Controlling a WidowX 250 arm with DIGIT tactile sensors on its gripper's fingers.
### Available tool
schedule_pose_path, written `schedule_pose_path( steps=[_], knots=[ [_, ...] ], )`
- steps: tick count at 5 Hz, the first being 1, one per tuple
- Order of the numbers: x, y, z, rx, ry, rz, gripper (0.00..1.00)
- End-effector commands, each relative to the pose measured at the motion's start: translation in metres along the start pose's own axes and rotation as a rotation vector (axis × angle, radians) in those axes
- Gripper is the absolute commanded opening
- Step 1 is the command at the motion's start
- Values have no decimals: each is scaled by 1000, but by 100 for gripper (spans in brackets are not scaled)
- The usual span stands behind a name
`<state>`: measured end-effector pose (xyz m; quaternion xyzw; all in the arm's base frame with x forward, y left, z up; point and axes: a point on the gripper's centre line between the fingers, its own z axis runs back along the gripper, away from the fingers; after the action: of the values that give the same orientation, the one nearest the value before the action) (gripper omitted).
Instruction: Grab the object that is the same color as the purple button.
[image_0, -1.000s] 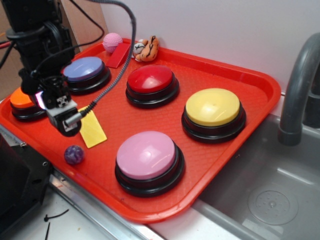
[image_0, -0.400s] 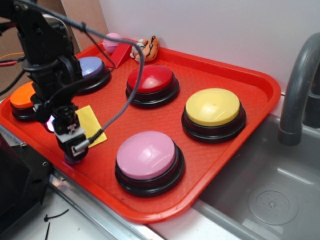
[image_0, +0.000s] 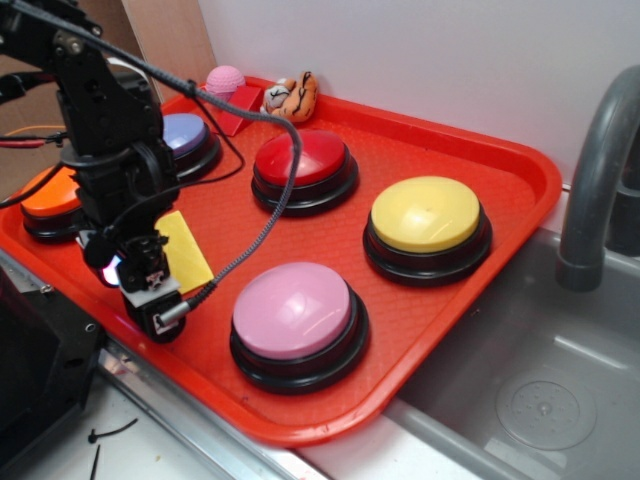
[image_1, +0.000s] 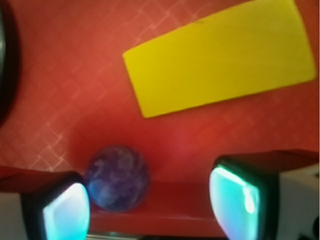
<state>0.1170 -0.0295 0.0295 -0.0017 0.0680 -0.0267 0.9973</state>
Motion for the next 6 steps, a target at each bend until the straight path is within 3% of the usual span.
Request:
schedule_pose_path(
  steps=[1, 2, 3, 6],
  knots=[
    [0, 0, -9, 5, 9, 3, 100],
    [1, -1, -14, 3, 17, 2, 95],
    [2, -1, -14, 11, 10, 15, 0],
    [1, 5, -6, -20, -21, 30, 0]
  ],
)
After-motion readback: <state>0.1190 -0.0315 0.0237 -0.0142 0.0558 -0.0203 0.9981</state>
